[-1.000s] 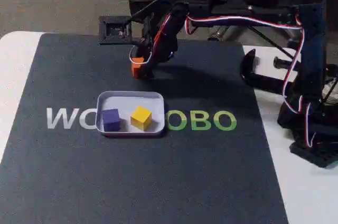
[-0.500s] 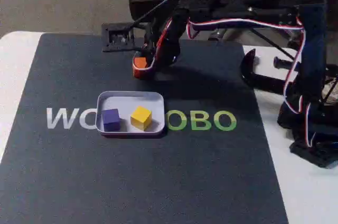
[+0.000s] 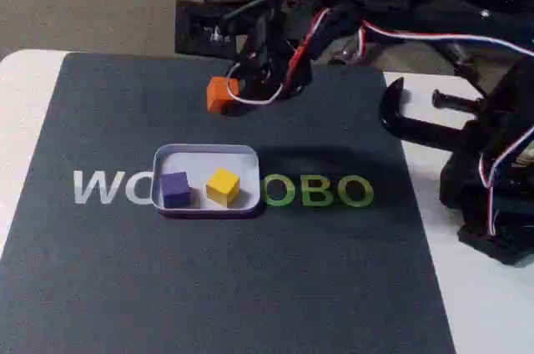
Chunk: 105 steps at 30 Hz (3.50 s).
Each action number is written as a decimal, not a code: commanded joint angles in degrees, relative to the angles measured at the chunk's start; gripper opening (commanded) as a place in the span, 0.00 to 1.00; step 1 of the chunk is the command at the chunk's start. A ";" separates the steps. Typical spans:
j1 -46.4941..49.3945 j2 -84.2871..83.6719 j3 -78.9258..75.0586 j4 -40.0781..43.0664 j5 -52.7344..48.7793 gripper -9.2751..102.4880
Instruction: Move blocks one by one until all three blocks are in the tray.
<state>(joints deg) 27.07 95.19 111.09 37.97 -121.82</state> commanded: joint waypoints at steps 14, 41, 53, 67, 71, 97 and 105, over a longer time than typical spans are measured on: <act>-6.68 -8.35 -5.45 -1.58 -5.01 0.03; -5.54 -7.21 -7.56 -1.23 -4.22 0.21; -7.03 12.30 -3.60 11.60 0.88 0.21; -13.10 40.25 17.40 14.41 12.57 0.14; -13.80 55.72 30.76 14.33 11.43 0.04; -12.30 94.31 67.68 23.64 17.05 0.01; -9.84 94.31 70.49 27.51 16.52 0.01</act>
<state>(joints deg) 16.61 189.49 181.93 63.63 -104.85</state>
